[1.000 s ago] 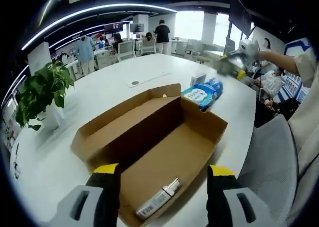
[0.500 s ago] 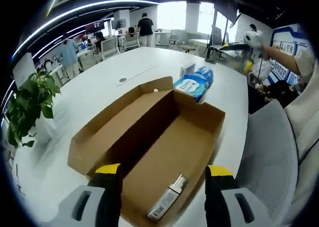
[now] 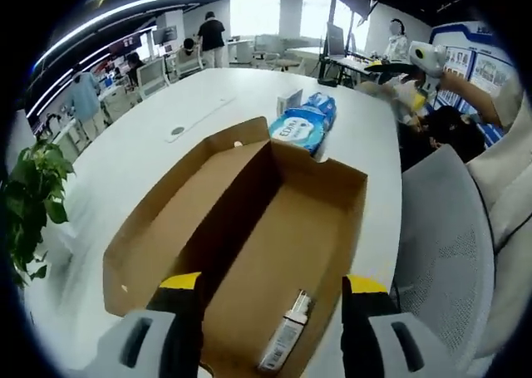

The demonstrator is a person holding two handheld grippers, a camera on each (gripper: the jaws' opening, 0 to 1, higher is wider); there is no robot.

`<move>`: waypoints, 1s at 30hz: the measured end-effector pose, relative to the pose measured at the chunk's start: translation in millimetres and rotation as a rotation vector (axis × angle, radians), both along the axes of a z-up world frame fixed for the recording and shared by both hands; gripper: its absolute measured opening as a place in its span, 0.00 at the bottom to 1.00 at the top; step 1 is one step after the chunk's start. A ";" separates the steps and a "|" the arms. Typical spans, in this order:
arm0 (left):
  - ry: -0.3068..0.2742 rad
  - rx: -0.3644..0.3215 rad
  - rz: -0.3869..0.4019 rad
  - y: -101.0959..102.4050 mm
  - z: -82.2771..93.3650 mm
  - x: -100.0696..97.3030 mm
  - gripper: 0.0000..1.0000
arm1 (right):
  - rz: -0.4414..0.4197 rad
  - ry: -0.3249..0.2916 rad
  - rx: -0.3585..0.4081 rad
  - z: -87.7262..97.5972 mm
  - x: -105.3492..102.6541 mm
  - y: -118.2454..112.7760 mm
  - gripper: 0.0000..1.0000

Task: Operate the shoe box by opening the lid, removing the specified soft item, and placing it in the target area until the item is outside and the box remains undamaged.

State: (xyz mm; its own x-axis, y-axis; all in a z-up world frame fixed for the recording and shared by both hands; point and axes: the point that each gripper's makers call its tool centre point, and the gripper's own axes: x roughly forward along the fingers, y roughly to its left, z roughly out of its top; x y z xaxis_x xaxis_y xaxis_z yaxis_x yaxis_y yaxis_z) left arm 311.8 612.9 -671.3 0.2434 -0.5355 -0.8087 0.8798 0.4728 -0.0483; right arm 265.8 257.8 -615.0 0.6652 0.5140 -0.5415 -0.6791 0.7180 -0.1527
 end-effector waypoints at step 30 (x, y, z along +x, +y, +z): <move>0.178 0.303 -0.368 6.0 -59.5 -4.8 0.60 | -0.126 0.026 0.090 1.8 -42.3 9.4 0.90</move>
State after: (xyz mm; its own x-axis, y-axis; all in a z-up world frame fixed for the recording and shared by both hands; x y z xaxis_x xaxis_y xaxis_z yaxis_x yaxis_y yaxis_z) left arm 307.0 618.9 -730.8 -0.0732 -0.2944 -0.9529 0.9813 0.1491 -0.1214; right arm 223.5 267.2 -613.2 0.7143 0.4745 -0.5145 -0.5852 0.8081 -0.0672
